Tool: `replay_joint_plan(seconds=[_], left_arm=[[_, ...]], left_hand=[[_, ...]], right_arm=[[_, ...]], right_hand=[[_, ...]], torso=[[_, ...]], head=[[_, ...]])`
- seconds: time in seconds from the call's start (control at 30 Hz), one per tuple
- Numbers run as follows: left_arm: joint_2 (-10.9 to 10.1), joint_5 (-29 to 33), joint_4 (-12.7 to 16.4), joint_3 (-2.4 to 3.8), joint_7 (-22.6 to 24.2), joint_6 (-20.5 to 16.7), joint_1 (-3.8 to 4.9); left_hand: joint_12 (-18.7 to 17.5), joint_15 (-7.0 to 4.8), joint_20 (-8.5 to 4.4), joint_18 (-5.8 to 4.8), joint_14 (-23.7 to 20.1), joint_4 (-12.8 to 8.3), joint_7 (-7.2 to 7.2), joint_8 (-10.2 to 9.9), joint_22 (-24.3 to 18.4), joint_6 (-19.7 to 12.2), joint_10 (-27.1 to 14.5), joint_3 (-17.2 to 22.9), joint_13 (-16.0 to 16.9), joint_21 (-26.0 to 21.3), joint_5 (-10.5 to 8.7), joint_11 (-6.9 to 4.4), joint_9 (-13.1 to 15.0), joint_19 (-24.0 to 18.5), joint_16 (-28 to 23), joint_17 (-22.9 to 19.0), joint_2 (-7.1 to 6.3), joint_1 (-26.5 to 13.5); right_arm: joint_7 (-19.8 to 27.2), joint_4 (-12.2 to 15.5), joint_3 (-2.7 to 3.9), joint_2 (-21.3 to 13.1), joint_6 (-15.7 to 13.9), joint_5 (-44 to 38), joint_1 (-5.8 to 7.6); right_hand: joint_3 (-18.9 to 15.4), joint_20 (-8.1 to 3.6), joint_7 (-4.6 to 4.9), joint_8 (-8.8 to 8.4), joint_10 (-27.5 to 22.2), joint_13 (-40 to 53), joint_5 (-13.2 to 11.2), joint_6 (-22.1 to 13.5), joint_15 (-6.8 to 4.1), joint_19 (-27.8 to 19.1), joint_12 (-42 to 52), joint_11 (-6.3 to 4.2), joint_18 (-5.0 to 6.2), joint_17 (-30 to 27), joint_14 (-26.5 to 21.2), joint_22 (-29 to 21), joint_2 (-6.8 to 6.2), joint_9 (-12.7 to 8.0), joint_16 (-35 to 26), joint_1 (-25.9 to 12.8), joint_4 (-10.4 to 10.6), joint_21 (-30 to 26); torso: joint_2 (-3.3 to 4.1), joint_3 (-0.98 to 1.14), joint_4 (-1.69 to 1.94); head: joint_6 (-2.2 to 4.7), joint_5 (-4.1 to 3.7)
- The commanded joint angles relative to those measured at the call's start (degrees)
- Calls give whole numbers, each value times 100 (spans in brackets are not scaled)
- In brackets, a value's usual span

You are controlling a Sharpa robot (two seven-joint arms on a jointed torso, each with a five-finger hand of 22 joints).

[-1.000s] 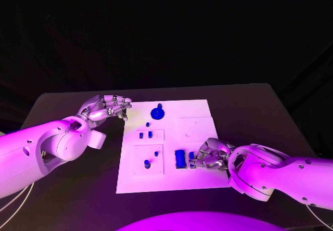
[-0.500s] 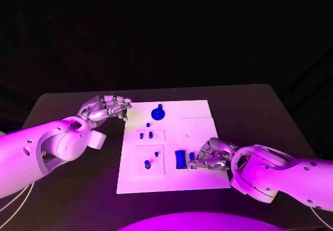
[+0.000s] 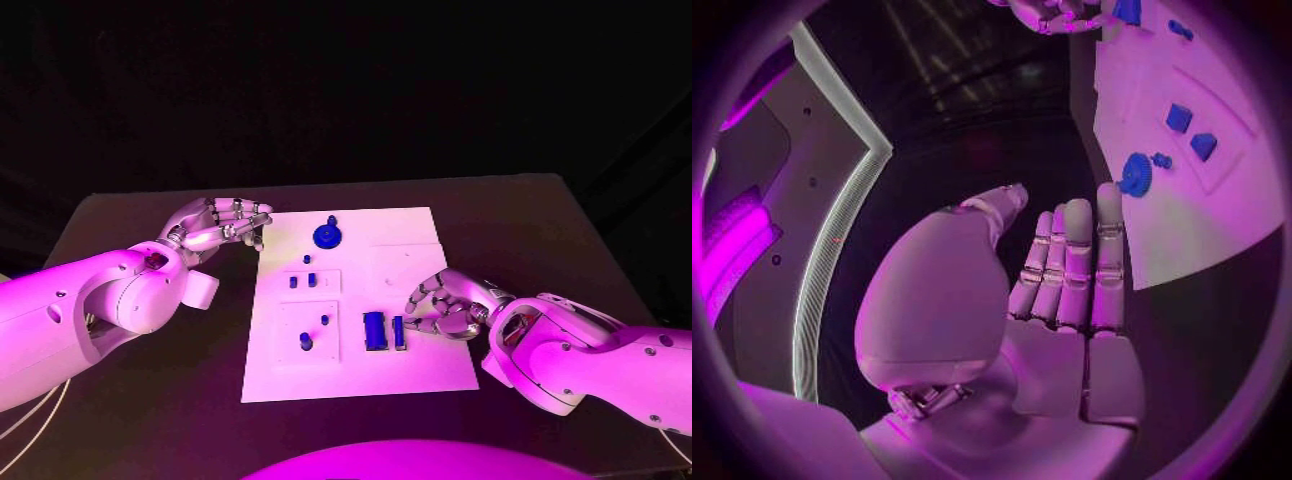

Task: Assemble the parts on the task board

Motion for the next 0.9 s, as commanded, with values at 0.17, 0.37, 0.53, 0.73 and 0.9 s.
replay_joint_plan(seconds=[0.17, 0.37, 0.53, 0.73, 0.9], left_arm=[[8, 37, 1, 4, 46, 85, -5], [3, 37, -1, 4, 41, 86, -6], [0, 37, -2, 4, 38, 85, -6], [-3, 37, -10, 4, 31, 77, -7], [-5, 37, -21, 4, 26, 70, -7]], left_hand=[[12, -9, -1, 74, -38, -9, -3, 27, 7, -51, -40, 38, -8, -33, 24, -12, -7, 21, 19, -7, -15, 61], [13, -5, 1, 73, -42, -1, 2, 25, 9, -58, -40, 42, -11, -33, 23, -8, -10, 19, 19, -8, -9, 56], [14, -4, 2, 73, -43, 0, 3, 25, 10, -61, -40, 46, -11, -33, 24, -7, -11, 18, 19, -8, -4, 57], [15, -3, 2, 73, -44, 0, 4, 25, 11, -62, -40, 51, -12, -33, 24, -7, -12, 18, 20, -8, 1, 60], [15, -3, 2, 73, -44, 0, 4, 25, 11, -62, -40, 51, -12, -33, 24, -7, -12, 18, 20, -8, 1, 60]], right_arm=[[369, -72, -3, 86, -167, -480, -86], [347, -136, -4, 162, -152, -559, -121], [317, -179, -3, 222, -76, -579, -146], [304, -177, -3, 252, 16, -572, -165], [263, -180, -3, 257, 158, -564, -171]], right_hand=[[678, 63, 60, -259, 526, 1433, -207, 88, 71, 238, 18, 77, -37, 1507, 587, 899, -66, -220, 19, 449, -103, 89], [994, 72, 69, -329, 538, 1445, -211, 180, 78, 244, 40, 86, -44, 1507, 587, 911, -140, -303, 19, 464, -159, 141], [1065, 72, 63, -337, 542, 1448, -226, 224, 75, 246, 46, 82, -44, 1507, 587, 913, -170, -320, 19, 420, -160, 149], [1110, 71, 58, -340, 547, 1454, -231, 252, 72, 249, 57, 78, -47, 1507, 587, 918, -184, -329, 19, 384, -156, 176], [1196, 66, 42, -345, 556, 1463, -231, 310, 62, 253, 74, 68, -49, 1507, 587, 922, -197, -348, 19, 269, -121, 201]], torso=[[4, -2, 6], [1, -4, 5], [2, -6, 5], [2, -4, 0], [-1, -2, 0]], head=[[-10, 10], [-17, 21], [-22, 25], [-28, 28], [-30, 28]])
